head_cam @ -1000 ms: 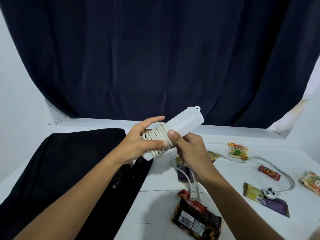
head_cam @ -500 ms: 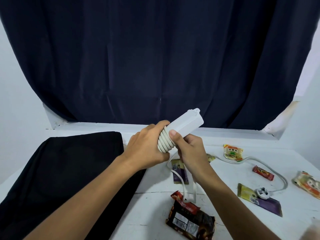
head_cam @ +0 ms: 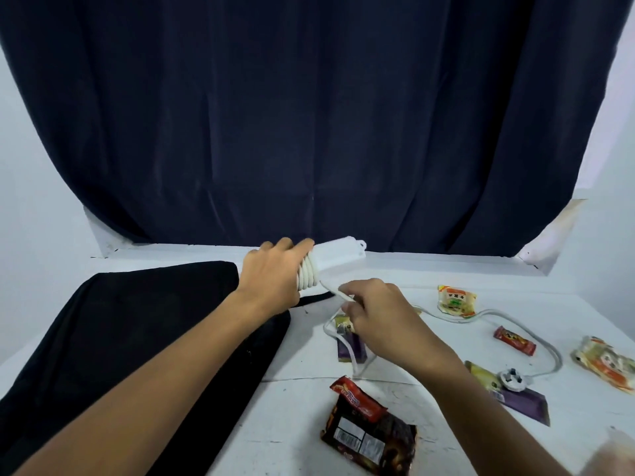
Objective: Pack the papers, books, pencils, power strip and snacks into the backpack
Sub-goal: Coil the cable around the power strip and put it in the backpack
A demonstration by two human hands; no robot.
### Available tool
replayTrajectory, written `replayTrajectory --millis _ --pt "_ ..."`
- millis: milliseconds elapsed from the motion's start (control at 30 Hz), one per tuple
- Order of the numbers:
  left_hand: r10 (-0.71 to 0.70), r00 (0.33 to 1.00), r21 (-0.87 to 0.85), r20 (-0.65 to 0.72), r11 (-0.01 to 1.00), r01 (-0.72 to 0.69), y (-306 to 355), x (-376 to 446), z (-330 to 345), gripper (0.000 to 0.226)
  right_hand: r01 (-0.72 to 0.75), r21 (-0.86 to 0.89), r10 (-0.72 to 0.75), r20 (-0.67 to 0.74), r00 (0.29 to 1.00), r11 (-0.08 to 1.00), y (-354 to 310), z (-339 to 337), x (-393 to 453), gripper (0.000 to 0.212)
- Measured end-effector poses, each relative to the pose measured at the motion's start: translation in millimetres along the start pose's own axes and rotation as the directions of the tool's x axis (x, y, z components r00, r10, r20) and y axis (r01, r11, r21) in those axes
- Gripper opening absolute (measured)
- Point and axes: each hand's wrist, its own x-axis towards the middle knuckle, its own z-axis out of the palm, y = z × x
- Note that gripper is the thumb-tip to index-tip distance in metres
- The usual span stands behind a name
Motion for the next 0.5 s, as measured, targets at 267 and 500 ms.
replayTrajectory --millis 267,500 --pt "0.381 0.884 -0.449 0.271 0.862 -0.234 -8 -20 -3 0.085 0.192 0.186 -0.175 -0.107 0.979 0.964 12 -35 30 0.013" --pt "0.382 0.913 -0.908 0.145 0.417 -0.030 2 -37 -20 0.100 -0.029 0.827 -0.213 0.178 0.961 0.561 29 -51 49 0.006"
